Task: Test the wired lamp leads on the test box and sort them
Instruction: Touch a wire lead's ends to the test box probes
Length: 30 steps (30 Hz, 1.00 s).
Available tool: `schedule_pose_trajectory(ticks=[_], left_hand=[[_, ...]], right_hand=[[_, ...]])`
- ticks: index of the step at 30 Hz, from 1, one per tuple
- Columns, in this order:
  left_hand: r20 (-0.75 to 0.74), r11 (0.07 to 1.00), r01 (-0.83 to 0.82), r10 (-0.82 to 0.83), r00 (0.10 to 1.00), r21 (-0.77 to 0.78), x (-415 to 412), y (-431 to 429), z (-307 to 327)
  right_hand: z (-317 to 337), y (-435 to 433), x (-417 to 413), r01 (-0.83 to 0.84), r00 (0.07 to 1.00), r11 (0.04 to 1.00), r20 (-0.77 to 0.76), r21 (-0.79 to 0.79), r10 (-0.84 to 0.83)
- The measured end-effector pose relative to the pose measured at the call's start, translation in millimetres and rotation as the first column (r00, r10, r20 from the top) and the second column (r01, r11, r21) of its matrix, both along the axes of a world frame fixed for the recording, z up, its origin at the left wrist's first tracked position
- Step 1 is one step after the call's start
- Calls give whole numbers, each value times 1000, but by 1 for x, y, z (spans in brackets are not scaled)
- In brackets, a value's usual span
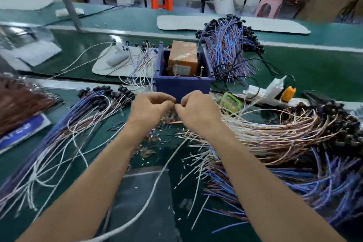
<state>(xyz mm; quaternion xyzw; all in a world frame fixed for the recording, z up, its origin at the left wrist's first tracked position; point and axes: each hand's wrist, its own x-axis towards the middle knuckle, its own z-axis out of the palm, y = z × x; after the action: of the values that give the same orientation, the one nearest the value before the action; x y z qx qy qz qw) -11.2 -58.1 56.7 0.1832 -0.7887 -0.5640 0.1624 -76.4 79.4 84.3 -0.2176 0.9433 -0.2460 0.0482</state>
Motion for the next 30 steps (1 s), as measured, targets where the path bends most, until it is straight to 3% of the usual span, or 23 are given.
schedule_pose_trajectory(ticks=[2, 4, 7, 11, 15, 21, 25, 28, 30], left_hand=[[4, 995, -94, 94, 996, -42, 12, -19, -3], [34, 953, -219, 231, 972, -207, 28, -36, -6], [54, 788, -386, 466, 883, -480, 57, -64, -9], [166, 740, -269, 457, 874, -617, 88, -103, -17], [178, 741, -242, 439, 881, -626, 99, -119, -34], [180, 776, -270, 438, 881, -569, 103, -122, -58], [79, 779, -350, 452, 888, -520, 104, -122, -59], [39, 779, -331, 413, 910, -533, 106, -122, -61], [38, 794, -342, 416, 909, -503, 105, -124, -62]], right_hand=[[-7, -22, 12, -102, 991, 988, 70, -112, 110], [-13, -44, 26, -204, 963, 948, 124, -244, 239], [-20, -79, 44, -354, 900, 890, 155, -287, 408], [-27, -125, 50, -442, 863, 878, 181, -184, 473], [-36, -153, 45, -498, 851, 867, 183, -21, 493], [-39, -177, 34, -538, 838, 823, 13, 183, 545], [-35, -190, 32, -491, 864, 864, -64, 110, 499], [-33, -204, 36, -464, 886, 886, -9, 0, 464], [-34, -215, 38, -488, 873, 872, 38, 49, 486]])
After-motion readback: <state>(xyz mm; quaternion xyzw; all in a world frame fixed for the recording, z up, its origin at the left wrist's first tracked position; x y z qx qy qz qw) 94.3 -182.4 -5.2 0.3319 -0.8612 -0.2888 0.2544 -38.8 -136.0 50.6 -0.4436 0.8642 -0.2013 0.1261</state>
